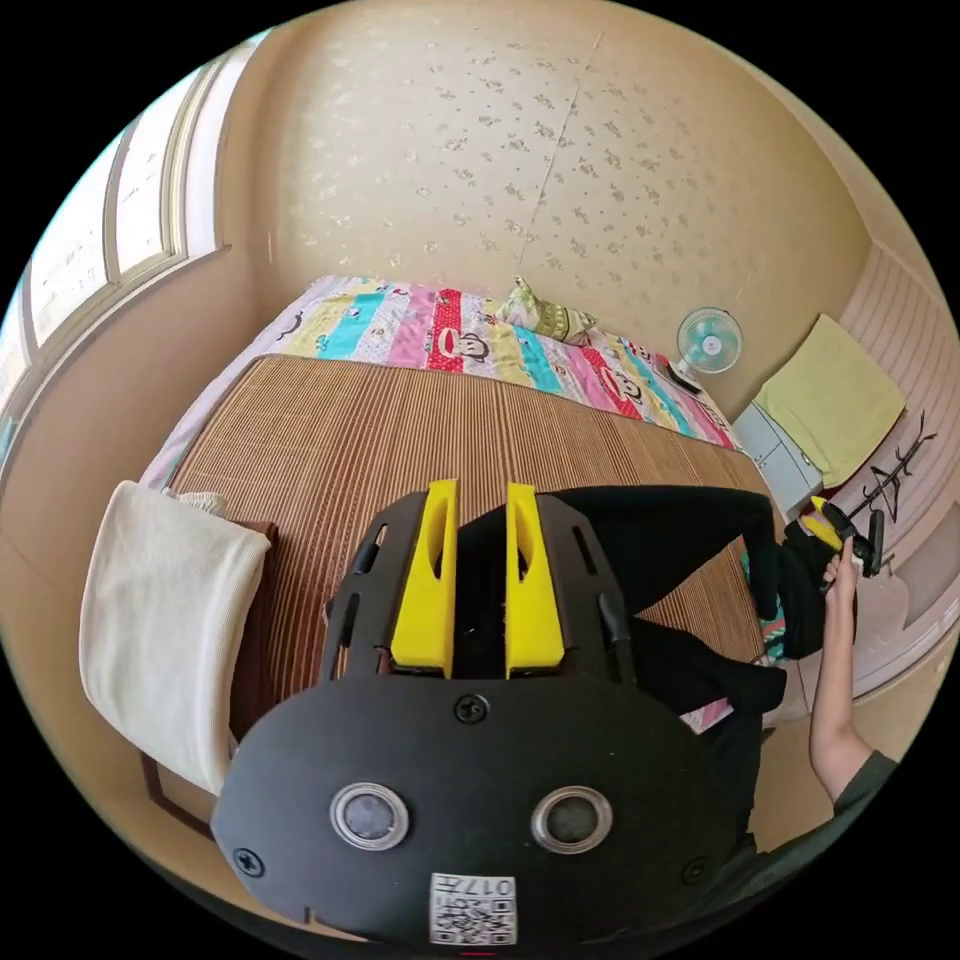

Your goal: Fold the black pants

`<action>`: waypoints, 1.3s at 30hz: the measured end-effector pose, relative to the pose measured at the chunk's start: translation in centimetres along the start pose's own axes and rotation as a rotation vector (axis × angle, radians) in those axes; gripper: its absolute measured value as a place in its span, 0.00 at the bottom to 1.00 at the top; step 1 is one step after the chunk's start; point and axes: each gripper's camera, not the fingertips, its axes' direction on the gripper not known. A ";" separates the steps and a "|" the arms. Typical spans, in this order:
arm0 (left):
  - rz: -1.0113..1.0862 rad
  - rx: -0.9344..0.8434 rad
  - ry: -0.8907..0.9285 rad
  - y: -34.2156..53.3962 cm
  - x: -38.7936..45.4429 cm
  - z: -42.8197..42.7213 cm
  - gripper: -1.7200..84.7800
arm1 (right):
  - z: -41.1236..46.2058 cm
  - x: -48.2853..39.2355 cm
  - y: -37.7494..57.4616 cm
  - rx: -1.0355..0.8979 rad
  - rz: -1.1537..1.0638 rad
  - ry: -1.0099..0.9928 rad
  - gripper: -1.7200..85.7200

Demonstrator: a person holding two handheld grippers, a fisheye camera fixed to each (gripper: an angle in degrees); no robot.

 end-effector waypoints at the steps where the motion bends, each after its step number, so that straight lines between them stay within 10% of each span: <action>1: -0.057 0.028 0.002 0.3 -1.4 0.0 0.13 | 1.3 -0.9 -0.1 -0.087 -0.014 -0.002 0.28; 9: -0.204 -0.168 0.042 14.3 -7.1 4.1 0.21 | 6.0 1.0 15.6 -0.462 -0.194 -0.241 0.20; 24: -0.259 -0.228 0.058 23.1 -8.2 0.7 0.05 | -5.8 9.8 28.9 -0.268 0.168 -0.280 0.18; 31: -0.397 -0.032 -0.316 22.8 -14.6 -8.9 0.08 | -5.1 6.1 30.3 -0.440 -0.012 -0.029 0.23; 39: -0.314 0.055 -0.117 29.8 -10.1 -11.5 0.10 | -9.8 7.8 32.1 -0.169 0.161 0.195 0.21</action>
